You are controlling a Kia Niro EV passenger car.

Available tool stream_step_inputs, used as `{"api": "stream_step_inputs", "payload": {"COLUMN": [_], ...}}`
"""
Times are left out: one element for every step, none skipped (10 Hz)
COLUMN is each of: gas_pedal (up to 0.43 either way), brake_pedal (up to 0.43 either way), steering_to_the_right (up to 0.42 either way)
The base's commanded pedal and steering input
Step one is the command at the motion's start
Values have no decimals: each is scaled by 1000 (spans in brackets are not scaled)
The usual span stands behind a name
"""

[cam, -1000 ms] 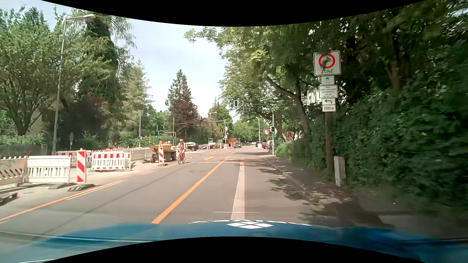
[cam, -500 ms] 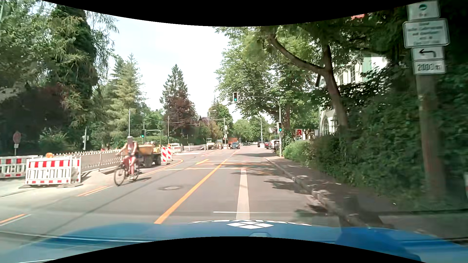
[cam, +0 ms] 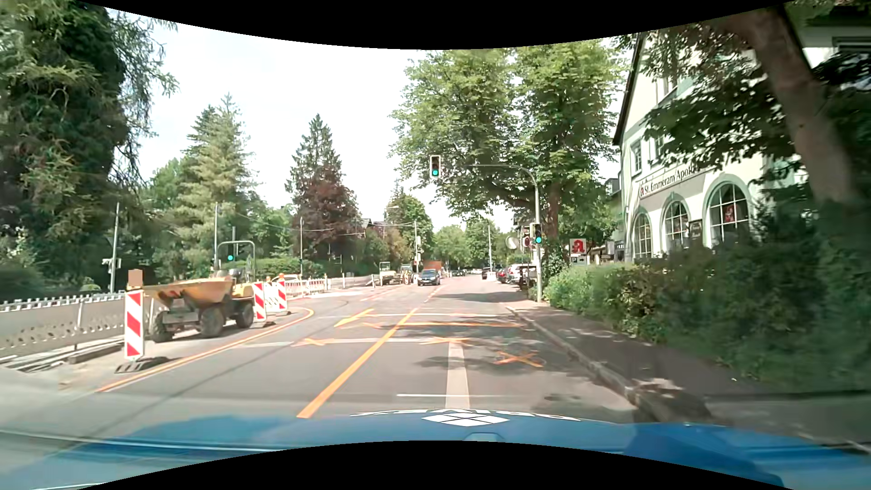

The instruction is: Follow the waypoints while adhering to traffic rules and regulations

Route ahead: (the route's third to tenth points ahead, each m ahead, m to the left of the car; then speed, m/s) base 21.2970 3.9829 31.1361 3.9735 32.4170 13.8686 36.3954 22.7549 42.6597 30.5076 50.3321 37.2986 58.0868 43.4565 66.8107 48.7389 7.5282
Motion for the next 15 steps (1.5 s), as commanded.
{"api": "stream_step_inputs", "payload": {"gas_pedal": [67, 87, 138, 138, 138, 138, 138, 138, 118, 98, 0, 0, 0, 0, 0], "brake_pedal": [0, 0, 0, 0, 0, 0, 0, 0, 0, 0, 0, 0, 0, 0, 0], "steering_to_the_right": [0, 0, 0, 0, 0, 1, 1, 0, 1, 2, 3, 3, 3, 3, 3]}}
